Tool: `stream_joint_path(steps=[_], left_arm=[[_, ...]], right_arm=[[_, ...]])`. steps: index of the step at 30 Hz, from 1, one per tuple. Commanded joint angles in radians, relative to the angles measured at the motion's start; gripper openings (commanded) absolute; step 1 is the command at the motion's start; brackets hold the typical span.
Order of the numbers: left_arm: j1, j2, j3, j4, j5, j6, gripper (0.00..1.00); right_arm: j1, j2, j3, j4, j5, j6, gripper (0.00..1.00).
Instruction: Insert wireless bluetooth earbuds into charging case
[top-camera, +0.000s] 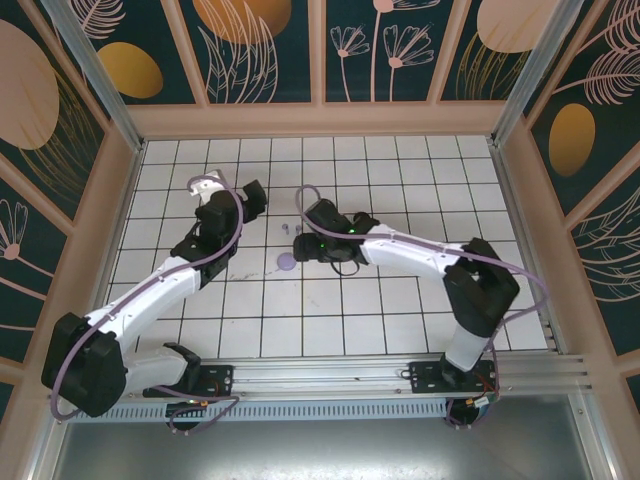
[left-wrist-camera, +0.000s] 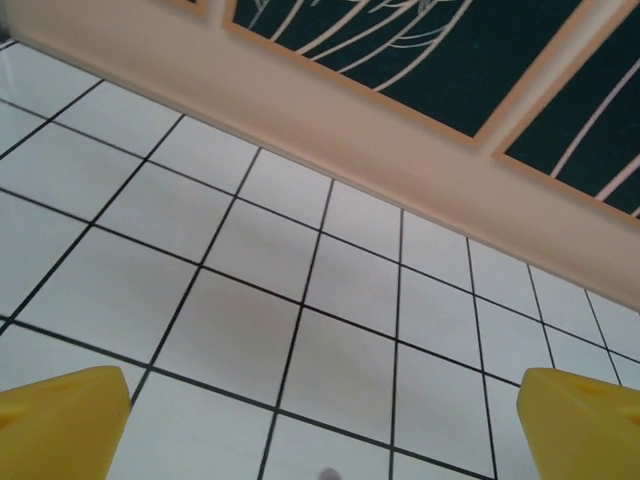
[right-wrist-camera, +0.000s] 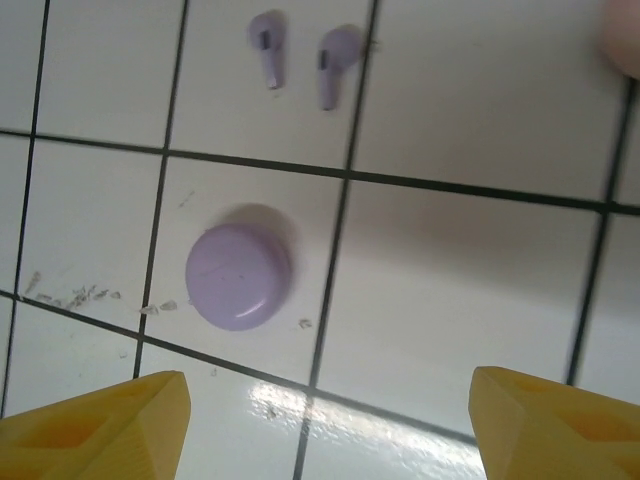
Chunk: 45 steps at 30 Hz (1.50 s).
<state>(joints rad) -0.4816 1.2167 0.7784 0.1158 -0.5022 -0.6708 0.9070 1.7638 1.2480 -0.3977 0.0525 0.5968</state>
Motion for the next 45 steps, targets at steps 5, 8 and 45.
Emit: stream_joint_path(steps=[5,8,45], left_arm=[[0.086,-0.005,-0.019,0.046,0.014,-0.025,0.99],[0.097,0.000,-0.009,0.021,-0.007,-0.040,0.99],[0.110,-0.015,-0.020,0.034,-0.026,-0.148,0.99]], right_arm=[[0.050,0.172,0.167,-0.071,0.047,-0.229,0.75],[0.059,0.230,0.222,-0.093,0.049,-0.274,0.74],[0.069,0.424,0.373,-0.173,0.040,-0.350,0.55]])
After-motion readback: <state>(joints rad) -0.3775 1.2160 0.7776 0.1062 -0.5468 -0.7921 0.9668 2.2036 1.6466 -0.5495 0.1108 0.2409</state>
